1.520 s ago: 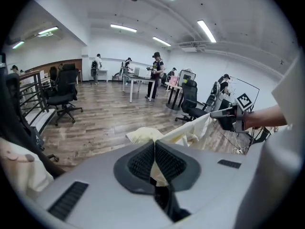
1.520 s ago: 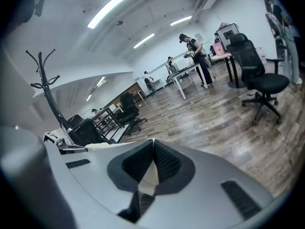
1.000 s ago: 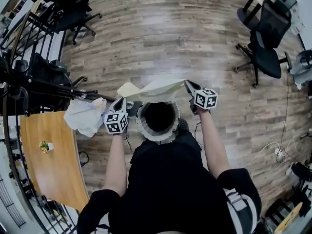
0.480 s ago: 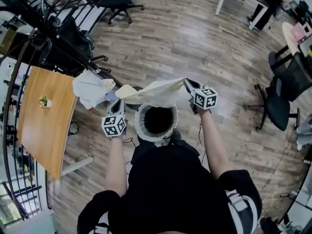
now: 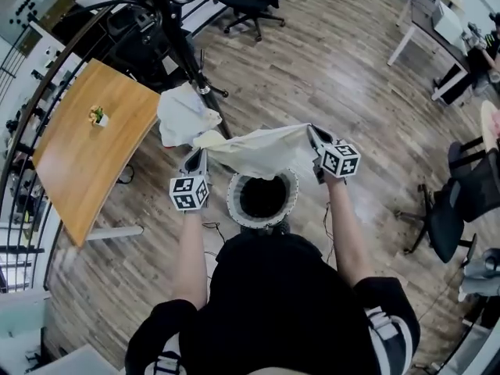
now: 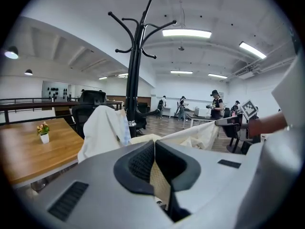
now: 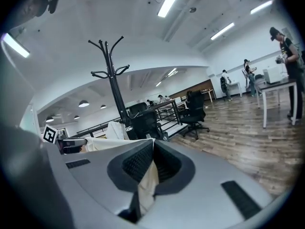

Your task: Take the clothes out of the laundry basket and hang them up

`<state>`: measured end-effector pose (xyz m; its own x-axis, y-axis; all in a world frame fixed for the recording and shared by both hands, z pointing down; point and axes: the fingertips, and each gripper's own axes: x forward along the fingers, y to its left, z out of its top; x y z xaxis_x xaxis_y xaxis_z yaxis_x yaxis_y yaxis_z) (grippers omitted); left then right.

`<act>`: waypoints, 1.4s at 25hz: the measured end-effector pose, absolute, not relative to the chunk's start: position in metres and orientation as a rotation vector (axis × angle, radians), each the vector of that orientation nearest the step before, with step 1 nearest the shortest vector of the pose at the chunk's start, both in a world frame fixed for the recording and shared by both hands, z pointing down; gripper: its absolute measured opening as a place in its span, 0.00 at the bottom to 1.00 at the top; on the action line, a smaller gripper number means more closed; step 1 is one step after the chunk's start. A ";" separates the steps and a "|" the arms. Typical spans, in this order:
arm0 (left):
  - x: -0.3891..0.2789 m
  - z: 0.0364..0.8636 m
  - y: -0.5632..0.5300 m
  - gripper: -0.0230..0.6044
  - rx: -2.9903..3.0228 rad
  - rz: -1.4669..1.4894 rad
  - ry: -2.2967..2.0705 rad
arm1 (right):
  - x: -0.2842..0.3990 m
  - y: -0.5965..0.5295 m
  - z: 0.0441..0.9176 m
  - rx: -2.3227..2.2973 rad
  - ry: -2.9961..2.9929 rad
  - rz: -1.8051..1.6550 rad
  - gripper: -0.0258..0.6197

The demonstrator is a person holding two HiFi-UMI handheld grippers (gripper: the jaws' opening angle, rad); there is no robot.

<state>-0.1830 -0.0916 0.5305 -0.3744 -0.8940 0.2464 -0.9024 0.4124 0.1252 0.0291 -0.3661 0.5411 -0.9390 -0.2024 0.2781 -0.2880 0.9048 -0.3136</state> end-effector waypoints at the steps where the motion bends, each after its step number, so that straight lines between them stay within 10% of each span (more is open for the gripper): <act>1: -0.190 0.526 -0.086 0.08 1.566 0.034 -2.409 | 0.021 -0.361 0.536 0.368 -2.837 0.508 0.06; 35: -0.293 0.404 -0.079 0.08 1.139 0.041 -2.916 | -0.224 -0.423 0.414 -0.279 -3.017 0.263 0.06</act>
<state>-0.2935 -0.0792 0.4040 -0.7353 -0.6774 0.0194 -0.6777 0.7350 -0.0204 -0.2235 -0.4229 0.4141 -0.9782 0.1900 0.0840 0.1726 0.9683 -0.1804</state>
